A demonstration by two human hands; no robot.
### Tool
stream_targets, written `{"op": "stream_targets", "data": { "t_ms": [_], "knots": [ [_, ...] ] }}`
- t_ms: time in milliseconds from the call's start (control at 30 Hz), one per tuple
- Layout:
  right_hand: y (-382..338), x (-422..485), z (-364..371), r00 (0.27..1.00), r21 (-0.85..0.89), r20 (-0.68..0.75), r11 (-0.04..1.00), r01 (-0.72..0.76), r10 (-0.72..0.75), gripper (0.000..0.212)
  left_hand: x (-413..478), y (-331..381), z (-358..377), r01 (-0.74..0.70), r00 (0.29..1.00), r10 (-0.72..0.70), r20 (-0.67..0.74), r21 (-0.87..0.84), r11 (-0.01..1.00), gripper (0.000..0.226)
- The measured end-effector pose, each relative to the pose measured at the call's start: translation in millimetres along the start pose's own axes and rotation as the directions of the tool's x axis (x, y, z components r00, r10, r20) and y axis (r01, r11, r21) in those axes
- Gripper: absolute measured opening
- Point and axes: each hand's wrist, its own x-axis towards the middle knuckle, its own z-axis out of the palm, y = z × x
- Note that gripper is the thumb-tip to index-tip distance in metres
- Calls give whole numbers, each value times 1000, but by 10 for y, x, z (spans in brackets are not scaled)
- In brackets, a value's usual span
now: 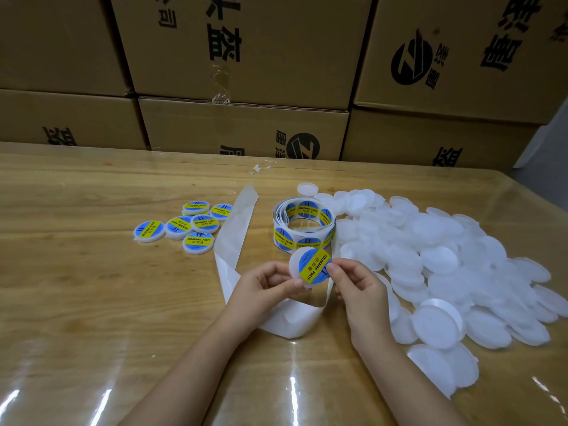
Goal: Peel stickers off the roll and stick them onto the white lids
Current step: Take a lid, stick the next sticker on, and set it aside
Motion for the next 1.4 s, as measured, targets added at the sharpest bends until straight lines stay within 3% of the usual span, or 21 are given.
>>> {"op": "stream_targets", "data": {
  "t_ms": [667,967,1200,1400],
  "knots": [
    [45,-4,-13,1000,-99,21,995,16,-14,27,-7,-23,21,4,1000,-3,-22,41,999,26],
    [48,-20,-16,1000,-131,21,991,25,-22,18,-15,-21,15,-12,1000,13,-20,51,999,25],
    [53,-37,-17,999,-163,22,986,46,-43,16,-11,-32,17,-16,1000,17,-22,59,998,11],
    [53,-30,-16,999,-160,27,987,36,-32,17,-11,-21,21,-14,1000,15,-24,63,998,18]
  ]
}}
